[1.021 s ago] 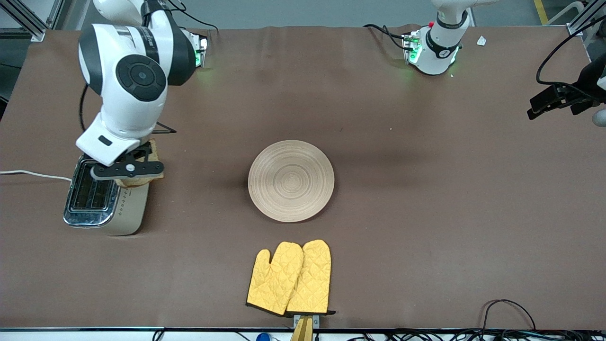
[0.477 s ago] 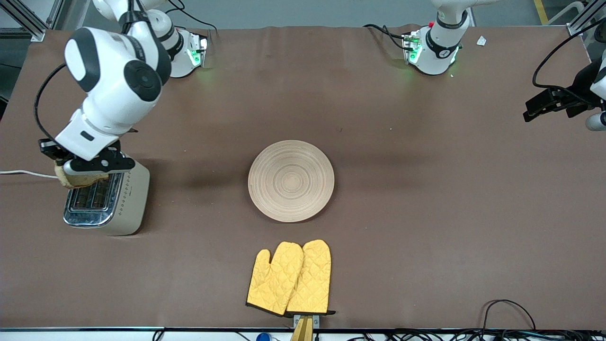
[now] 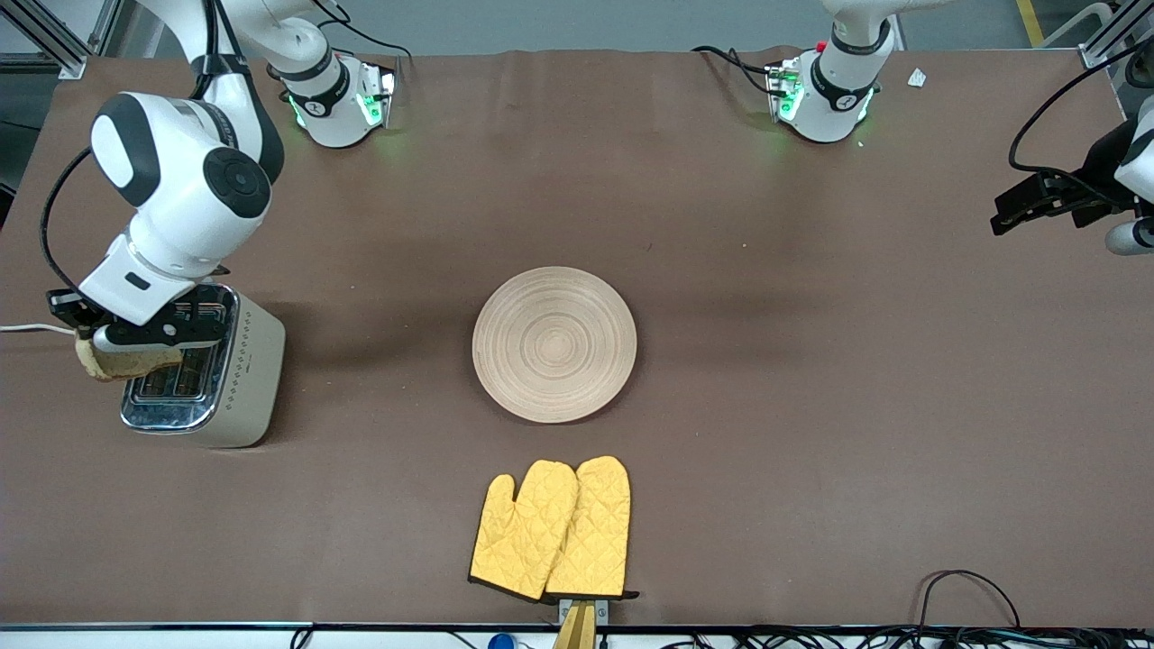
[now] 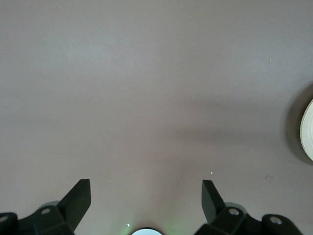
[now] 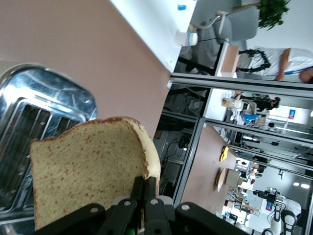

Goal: Move plate and put bread in toaster

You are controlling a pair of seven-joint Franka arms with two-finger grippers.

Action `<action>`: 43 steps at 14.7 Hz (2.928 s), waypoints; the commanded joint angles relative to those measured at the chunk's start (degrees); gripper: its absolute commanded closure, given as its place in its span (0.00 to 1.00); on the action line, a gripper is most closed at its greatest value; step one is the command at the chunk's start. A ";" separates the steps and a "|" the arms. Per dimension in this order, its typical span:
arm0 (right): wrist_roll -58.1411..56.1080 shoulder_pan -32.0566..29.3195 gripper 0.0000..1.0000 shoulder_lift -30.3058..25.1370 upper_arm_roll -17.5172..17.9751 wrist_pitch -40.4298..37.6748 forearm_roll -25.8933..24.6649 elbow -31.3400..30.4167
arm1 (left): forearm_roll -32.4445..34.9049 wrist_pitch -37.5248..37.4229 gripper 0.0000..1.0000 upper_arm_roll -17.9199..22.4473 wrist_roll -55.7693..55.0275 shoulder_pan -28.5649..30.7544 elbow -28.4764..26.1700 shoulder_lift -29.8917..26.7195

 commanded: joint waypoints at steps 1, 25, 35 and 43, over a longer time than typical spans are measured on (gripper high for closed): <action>6.44 -0.89 1.00 -0.32 1.04 1.01 -3.92 -2.91 | 0.39 -0.88 0.00 -0.05 -0.16 -0.07 1.44 0.49; 27.86 4.73 0.00 11.03 2.00 -5.81 8.25 -1.70 | 0.30 5.36 0.00 -4.71 5.91 0.37 -4.81 -3.03; 15.86 11.86 0.00 2.32 1.65 -32.26 39.97 25.60 | 0.47 5.10 0.00 -4.27 6.26 0.81 -2.08 -1.18; 12.80 -0.58 0.00 -3.04 0.95 -36.61 59.82 33.74 | 0.83 5.18 0.00 -4.27 5.20 0.72 -0.59 0.13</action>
